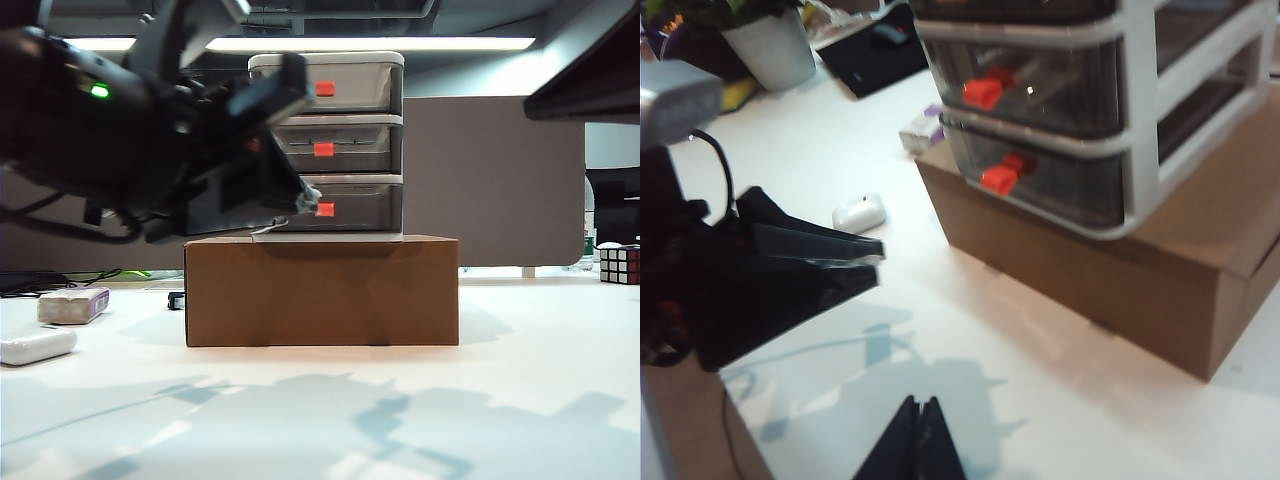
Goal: Open the third layer of the drawer on the table, pick up the earphone case on the table and put it in, and finally close the drawer.
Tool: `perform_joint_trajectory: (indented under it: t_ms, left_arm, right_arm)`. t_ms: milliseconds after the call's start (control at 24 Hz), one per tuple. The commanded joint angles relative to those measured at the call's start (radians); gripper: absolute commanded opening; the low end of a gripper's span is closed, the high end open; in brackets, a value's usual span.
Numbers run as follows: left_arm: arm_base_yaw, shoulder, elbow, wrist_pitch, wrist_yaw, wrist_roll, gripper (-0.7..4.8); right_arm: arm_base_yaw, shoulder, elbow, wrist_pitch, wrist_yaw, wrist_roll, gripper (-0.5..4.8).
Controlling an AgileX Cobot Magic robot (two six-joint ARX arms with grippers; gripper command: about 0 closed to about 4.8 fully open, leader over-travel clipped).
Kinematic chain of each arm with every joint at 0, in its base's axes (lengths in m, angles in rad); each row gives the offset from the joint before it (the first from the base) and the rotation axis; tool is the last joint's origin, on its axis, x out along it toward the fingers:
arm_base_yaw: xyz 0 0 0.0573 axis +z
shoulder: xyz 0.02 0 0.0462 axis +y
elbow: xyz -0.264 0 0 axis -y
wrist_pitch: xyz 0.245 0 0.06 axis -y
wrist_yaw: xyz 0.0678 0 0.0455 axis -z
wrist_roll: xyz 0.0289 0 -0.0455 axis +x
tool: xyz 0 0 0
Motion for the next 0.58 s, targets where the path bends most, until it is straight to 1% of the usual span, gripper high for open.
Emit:
perform_joint_trajectory:
  t_ms: [42, 166, 250, 333, 375, 458, 583]
  left_arm:
    - [0.0, 0.062, 0.045, 0.047, -0.153, 0.004, 1.29]
    - [0.0, 0.125, 0.092, 0.057, -0.208, 0.004, 1.29]
    - [-0.006, 0.179, 0.126, 0.095, -0.233, 0.004, 1.29]
    - [-0.032, 0.23, 0.17, 0.105, -0.322, 0.028, 1.29]
    - [-0.063, 0.26, 0.197, 0.105, -0.389, 0.074, 1.29]
    - [-0.092, 0.29, 0.227, 0.105, -0.442, 0.095, 1.29]
    - [-0.101, 0.328, 0.254, 0.108, -0.497, 0.089, 1.29]
  right_arm:
    - [0.005, 0.051, 0.015, 0.04, 0.006, -0.004, -0.05]
    - [0.006, 0.106, 0.019, 0.064, 0.001, -0.004, -0.05]
    - [0.005, 0.146, 0.019, 0.084, -0.001, -0.004, -0.05]
    - [0.006, 0.18, 0.019, 0.098, -0.003, -0.004, -0.05]
    - [0.006, 0.201, 0.019, 0.108, -0.02, -0.004, -0.05]
    - [0.005, 0.217, 0.019, 0.117, -0.023, -0.022, -0.05]
    - [0.005, 0.227, 0.019, 0.138, -0.024, -0.026, -0.05]
